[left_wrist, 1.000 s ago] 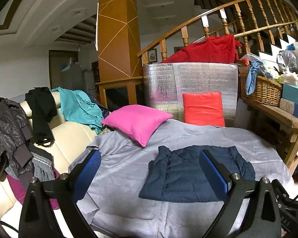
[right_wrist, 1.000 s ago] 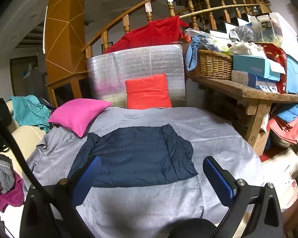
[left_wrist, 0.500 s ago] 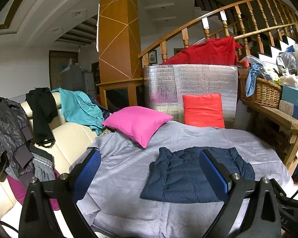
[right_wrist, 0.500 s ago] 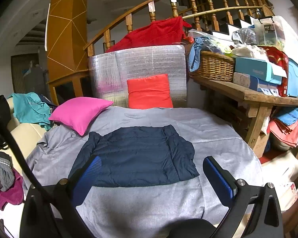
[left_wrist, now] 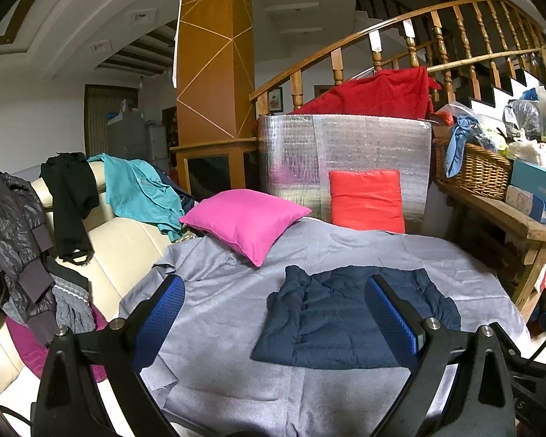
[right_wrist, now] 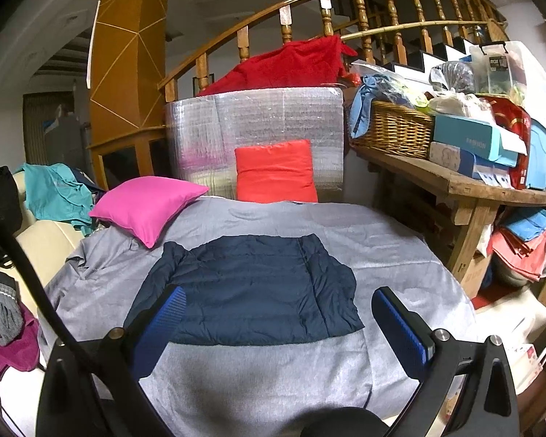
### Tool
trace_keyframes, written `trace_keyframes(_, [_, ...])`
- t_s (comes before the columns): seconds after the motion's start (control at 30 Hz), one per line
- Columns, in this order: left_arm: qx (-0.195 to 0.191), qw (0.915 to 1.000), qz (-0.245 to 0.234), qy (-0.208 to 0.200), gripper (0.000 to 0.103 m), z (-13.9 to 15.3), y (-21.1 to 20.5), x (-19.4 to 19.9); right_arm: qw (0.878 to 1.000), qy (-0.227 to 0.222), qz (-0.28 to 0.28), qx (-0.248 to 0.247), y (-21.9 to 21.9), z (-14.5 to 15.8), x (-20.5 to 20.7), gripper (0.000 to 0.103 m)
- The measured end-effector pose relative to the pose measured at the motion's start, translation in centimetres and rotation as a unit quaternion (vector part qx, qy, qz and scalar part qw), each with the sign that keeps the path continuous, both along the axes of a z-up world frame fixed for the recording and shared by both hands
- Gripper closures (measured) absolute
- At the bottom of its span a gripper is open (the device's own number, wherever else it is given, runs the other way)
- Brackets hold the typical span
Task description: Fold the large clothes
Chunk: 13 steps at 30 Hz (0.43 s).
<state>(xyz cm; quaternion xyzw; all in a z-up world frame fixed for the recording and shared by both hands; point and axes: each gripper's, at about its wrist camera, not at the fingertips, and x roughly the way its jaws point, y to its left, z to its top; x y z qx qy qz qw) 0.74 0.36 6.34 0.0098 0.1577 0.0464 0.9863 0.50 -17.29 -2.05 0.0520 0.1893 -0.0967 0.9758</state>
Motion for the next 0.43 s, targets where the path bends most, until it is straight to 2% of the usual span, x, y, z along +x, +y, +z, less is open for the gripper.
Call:
trace_keyframes(0.27, [-0.004, 0.9994, -0.025, -0.023, 0.004, 0.3, 0.0, -0.6, 1.0, -0.008, 0.004, -0.008, 0.0, 1.1, 0.3, 0.0])
trace_keyframes(0.37, [-0.012, 0.9993, -0.012, -0.032, 0.004, 0.0, 0.7, 0.5, 1.0, -0.007, -0.009, -0.002, -1.4, 1.5, 1.7, 0.0])
trace_keyframes(0.43, [-0.028, 0.9994, 0.0, -0.019, 0.0, -0.5, 1.6, 2.1, 1.0, -0.002, -0.023, -0.001, -3.1, 1.4, 3.0, 0.0])
